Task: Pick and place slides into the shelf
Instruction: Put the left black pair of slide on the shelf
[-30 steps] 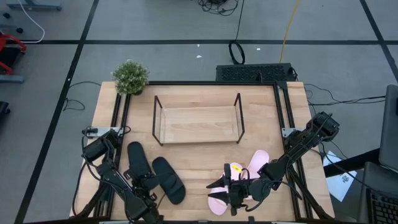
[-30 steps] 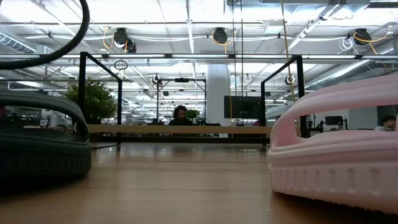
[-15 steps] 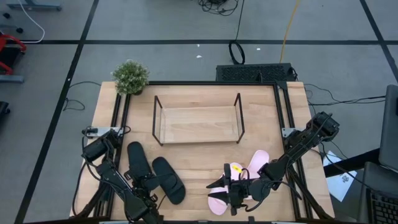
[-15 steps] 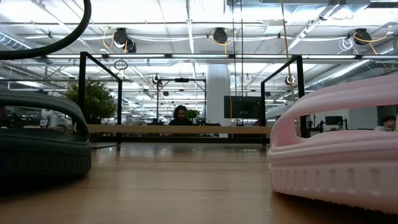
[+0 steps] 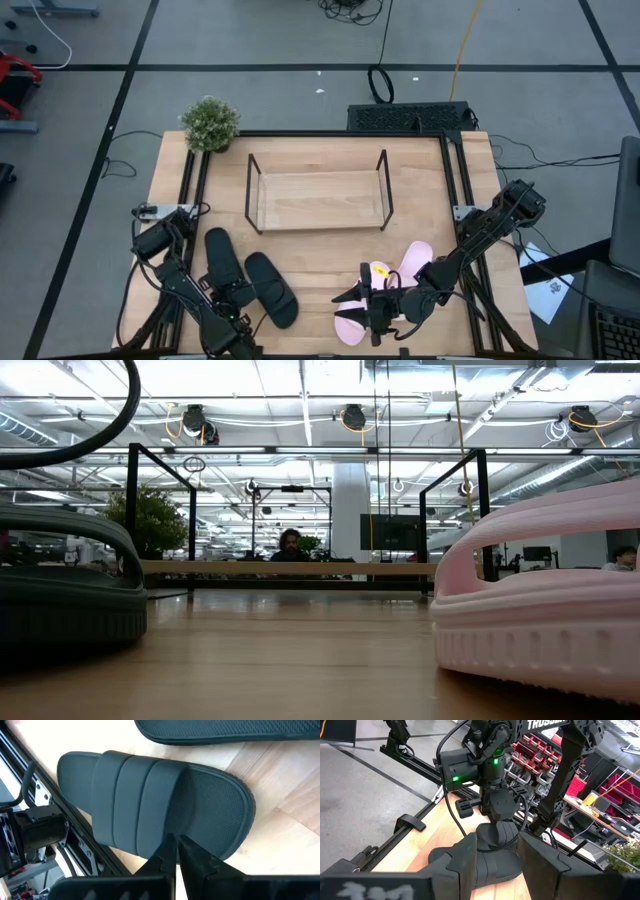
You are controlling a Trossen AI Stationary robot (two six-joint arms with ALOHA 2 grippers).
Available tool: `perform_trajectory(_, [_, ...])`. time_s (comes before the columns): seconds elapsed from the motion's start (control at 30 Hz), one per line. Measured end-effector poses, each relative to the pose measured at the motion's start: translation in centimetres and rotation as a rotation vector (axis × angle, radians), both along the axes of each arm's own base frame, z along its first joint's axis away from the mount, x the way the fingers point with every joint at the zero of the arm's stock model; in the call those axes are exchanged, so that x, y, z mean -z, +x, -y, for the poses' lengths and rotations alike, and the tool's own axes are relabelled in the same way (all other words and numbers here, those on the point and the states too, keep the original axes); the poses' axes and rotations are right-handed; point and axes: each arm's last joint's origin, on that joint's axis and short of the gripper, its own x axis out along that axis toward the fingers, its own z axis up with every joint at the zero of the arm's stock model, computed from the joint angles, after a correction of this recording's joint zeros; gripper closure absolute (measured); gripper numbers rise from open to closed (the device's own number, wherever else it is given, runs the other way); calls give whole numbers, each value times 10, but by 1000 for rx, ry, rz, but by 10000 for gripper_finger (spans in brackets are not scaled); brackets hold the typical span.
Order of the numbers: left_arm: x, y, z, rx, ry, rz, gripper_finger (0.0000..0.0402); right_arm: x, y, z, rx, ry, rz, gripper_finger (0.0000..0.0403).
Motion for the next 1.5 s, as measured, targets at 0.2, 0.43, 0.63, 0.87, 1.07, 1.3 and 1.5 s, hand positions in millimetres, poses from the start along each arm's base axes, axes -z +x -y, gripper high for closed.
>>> perform_trajectory(0.2, [0,3,-2,-15,-6,-8,357,0,0,0,0,0,0,268])
perform_trajectory(0.43, [0,4,-3,-8,-7,-11,283,0,0,0,0,0,0,268])
perform_trajectory(0.63, [0,4,-3,-6,-13,-21,218,0,0,0,0,0,0,268])
perform_trajectory(0.87, [1,3,-4,-17,0,-12,202,0,0,0,0,0,0,268])
perform_trajectory(1.07, [5,1,-7,-18,24,-15,221,0,0,0,0,0,1,268])
perform_trajectory(1.3, [10,-1,-10,-19,43,-29,220,0,0,0,0,0,1,268])
perform_trajectory(1.5, [15,-4,-14,-22,61,-50,220,0,0,0,0,1,1,268])
